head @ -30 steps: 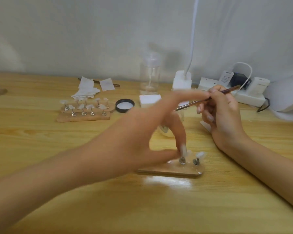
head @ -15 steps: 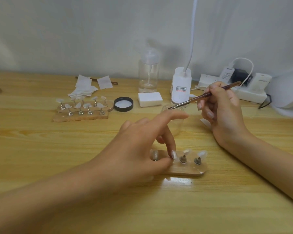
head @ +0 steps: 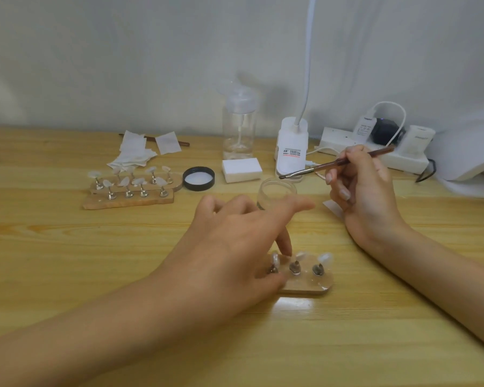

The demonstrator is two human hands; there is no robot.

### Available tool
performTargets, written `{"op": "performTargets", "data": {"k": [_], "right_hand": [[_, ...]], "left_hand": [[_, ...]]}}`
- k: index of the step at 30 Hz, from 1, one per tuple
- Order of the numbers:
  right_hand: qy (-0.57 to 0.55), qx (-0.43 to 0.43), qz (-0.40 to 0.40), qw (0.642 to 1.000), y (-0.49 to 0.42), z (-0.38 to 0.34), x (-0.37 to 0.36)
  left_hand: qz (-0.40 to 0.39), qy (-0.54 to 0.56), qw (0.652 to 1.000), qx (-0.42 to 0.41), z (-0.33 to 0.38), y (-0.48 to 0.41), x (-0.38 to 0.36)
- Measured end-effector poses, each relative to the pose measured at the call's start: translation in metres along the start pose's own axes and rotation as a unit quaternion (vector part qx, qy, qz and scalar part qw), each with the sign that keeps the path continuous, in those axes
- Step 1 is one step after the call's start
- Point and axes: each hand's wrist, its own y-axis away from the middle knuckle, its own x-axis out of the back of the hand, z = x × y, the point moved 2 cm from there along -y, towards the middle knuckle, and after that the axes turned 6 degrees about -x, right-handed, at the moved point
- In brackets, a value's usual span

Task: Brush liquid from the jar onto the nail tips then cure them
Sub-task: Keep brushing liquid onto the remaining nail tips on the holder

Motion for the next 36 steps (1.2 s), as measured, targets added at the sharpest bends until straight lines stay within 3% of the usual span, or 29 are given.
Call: {"op": "performTargets", "data": {"k": [7,21,24,26,28,32,36], "right_hand": [[-0.013,-0.006,0.008,1.000,0.000,0.000,0.000],[-0.009,-0.007,0.005,1.000,0.001,0.000,-0.001],[-0.013,-0.010,0.010,1.000,0.002,0.000,-0.002],[-0.015,-0.015,0.012,1.000,0.002,0.000,-0.002],[-0.014,-0.014,0.009,1.000,0.002,-0.001,-0.002],[-0.013,-0.016,0.008,1.000,0.002,-0.001,-0.003],[-0.006,-0.017,0.010,1.000,0.001,-0.001,-0.003]], "left_hand": [[0.012,-0.120,0.991,-0.055,0.016,-0.011,-0.007],[0.075,-0.145,0.979,-0.124,0.018,-0.008,-0.016],[0.103,-0.077,0.984,-0.120,0.016,-0.007,-0.006],[0.116,0.047,0.988,-0.090,0.013,-0.010,0.008],[0.128,0.188,0.972,-0.057,0.005,-0.016,0.022],[0.169,0.355,0.919,0.000,-0.025,-0.028,0.032],[0.191,0.386,0.901,0.058,-0.056,-0.034,0.015]]}}
